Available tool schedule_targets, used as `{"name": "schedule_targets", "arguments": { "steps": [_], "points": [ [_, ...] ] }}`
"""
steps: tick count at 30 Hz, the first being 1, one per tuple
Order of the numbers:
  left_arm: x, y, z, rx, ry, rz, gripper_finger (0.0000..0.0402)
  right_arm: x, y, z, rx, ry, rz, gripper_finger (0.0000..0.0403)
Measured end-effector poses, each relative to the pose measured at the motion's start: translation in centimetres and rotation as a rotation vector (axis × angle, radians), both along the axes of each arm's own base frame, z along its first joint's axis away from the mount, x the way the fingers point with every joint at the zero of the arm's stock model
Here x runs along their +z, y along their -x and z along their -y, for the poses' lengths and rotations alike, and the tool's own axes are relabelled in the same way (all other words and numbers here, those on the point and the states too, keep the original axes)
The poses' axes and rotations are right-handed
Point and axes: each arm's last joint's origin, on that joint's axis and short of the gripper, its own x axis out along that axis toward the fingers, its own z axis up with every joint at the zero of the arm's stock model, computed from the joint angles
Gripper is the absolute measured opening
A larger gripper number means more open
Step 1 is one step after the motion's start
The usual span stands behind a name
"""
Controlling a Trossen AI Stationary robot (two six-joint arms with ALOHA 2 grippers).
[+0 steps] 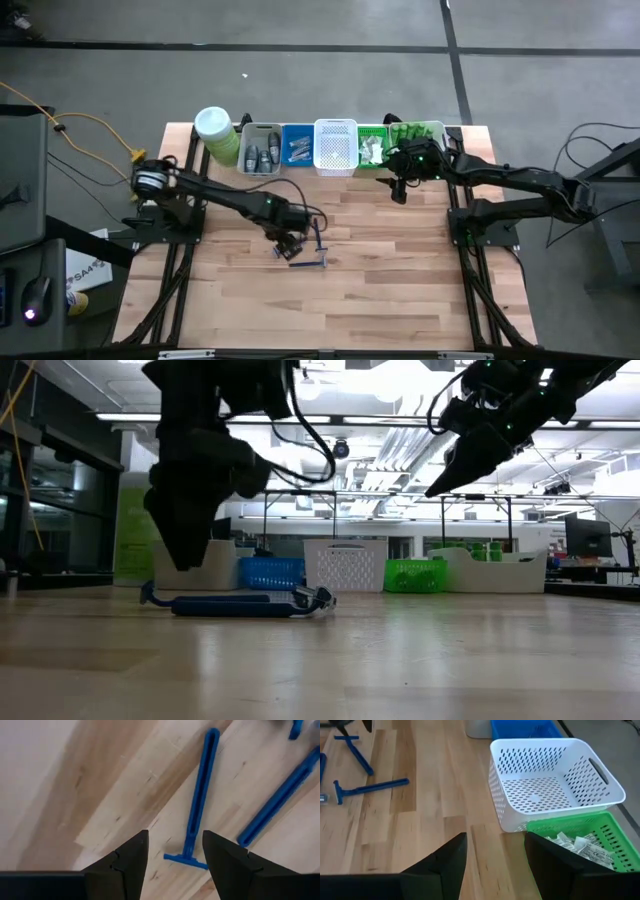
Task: Pick & Place Travel size toiletries
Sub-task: Put the top left blue razor into the left white bin
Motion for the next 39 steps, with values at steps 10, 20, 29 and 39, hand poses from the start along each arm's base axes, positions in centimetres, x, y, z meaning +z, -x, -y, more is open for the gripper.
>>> {"name": "schedule_targets", "arguments": {
  "steps": [10,20,29,39],
  "points": [
    [-2.1,-1.2,2.1,-0.041,0.018,-0.086,0.0186,-0.2,0.1,-0.1,-0.002,-0.013,-0.02,0.0193],
    [-3.8,-1.2,3.8,-0.125,-0.045,-0.13,0.0186,-0.2,0.1,-0.1,-0.004,-0.015,-0.019,0.0193],
    [-3.8,-1.1,3.7,-0.125,-0.053,-0.145,0.0186,-0.2,0.1,0.0,-0.005,-0.015,-0.018,0.0193],
    [-4.2,-1.0,3.7,-0.143,-0.073,-0.161,0.0142,-0.2,0.1,-0.1,-0.004,-0.015,-0.018,0.0193]
  ]
}}
